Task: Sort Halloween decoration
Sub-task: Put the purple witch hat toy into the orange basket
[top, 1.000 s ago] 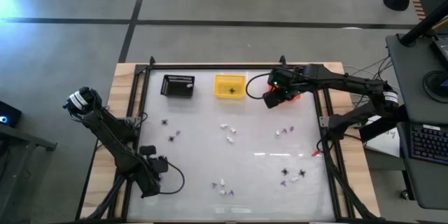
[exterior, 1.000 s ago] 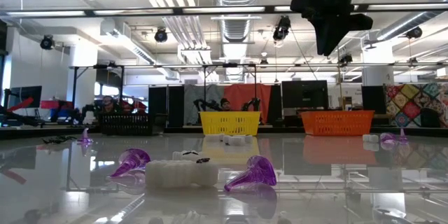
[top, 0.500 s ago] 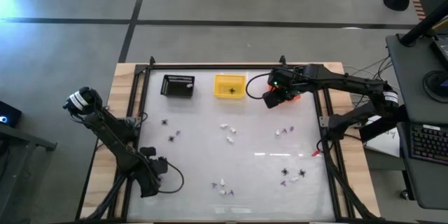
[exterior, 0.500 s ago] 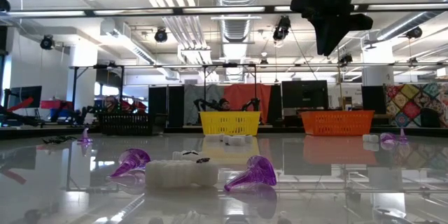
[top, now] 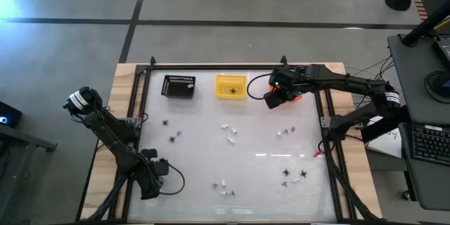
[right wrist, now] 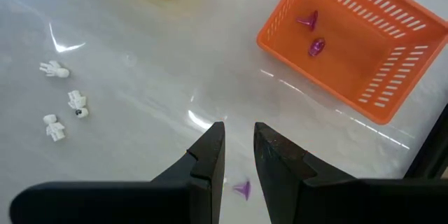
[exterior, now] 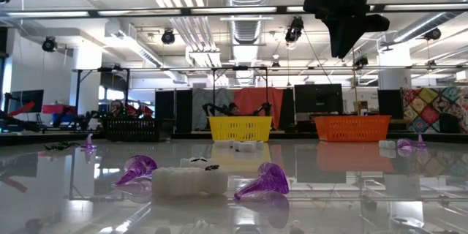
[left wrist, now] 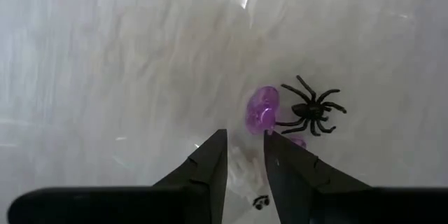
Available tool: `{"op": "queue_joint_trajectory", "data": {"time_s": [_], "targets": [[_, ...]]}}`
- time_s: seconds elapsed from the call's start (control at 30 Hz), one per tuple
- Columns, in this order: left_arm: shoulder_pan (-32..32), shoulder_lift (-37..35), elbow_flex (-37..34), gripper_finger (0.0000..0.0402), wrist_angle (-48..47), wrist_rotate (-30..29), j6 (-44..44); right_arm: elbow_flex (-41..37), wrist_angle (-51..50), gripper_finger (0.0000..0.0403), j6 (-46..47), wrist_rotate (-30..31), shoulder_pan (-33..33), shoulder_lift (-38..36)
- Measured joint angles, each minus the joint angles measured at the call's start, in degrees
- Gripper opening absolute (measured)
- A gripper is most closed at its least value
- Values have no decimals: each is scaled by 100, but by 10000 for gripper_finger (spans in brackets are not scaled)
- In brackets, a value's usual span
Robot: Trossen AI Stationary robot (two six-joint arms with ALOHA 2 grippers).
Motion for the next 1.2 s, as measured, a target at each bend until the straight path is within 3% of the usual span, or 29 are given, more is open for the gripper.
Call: {"op": "queue_joint_trajectory", "data": {"time_s": [0.57,0.77,1.2], "targets": [[3,-264,0,77,666,-42,435,0,0,70,-1,7,0,2],[24,-264,-2,77,319,-241,279,0,0,70,-1,15,0,2],[29,-264,-2,77,508,-190,592,0,2,70,17,20,0,2]]}}
